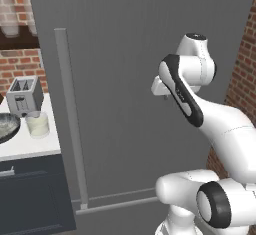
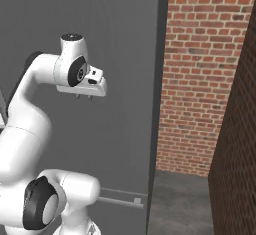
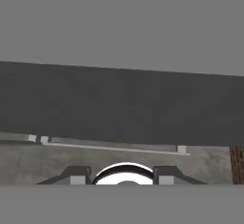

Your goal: Grab a lemon wedge from the fridge and one ice cube from the ice bowl, and put them in the glass of lemonade.

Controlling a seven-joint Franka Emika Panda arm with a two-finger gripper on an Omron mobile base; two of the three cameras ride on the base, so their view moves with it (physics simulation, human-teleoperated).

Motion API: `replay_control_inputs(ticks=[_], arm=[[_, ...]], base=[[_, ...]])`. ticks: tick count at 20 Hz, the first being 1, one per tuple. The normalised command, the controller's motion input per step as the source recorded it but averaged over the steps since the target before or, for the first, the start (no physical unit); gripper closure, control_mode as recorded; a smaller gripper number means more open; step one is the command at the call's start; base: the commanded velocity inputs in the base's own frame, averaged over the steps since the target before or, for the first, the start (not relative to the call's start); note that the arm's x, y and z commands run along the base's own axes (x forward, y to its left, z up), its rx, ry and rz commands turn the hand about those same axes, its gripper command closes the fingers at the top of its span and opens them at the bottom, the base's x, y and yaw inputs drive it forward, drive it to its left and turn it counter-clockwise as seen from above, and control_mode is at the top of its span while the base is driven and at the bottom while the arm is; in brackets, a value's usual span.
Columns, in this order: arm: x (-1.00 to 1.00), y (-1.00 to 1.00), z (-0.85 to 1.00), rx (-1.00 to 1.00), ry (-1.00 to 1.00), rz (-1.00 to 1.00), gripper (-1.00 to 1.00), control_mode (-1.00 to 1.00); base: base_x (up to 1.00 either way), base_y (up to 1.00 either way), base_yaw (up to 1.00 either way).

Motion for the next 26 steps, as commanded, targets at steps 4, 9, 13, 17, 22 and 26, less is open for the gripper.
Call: replay_control_inputs(ticks=[4,9,13,17,22,26], arm=[[-0.46,0.00,0.00,0.00,0.00,0.00,-1.00,-1.00],[-0.89,0.00,0.00,0.05,0.00,0.00,-1.00,-1.00],[-0.85,0.00,-0.04,0.07,0.00,0.00,-1.00,-1.00],[-0.58,0.01,-0.09,0.04,0.00,0.00,-1.00,-1.00],[-0.11,0.04,-0.02,0.00,0.00,0.00,-1.00,1.00],[0.00,0.00,0.00,0.00,0.00,0.00,-1.00,1.00]], base=[[0.00,0.00,0.00],[0.00,0.00,0.00],[0.00,0.00,0.00],[0.00,0.00,0.00],[-0.18,0.36,-0.03],[-0.26,0.99,-0.13]])
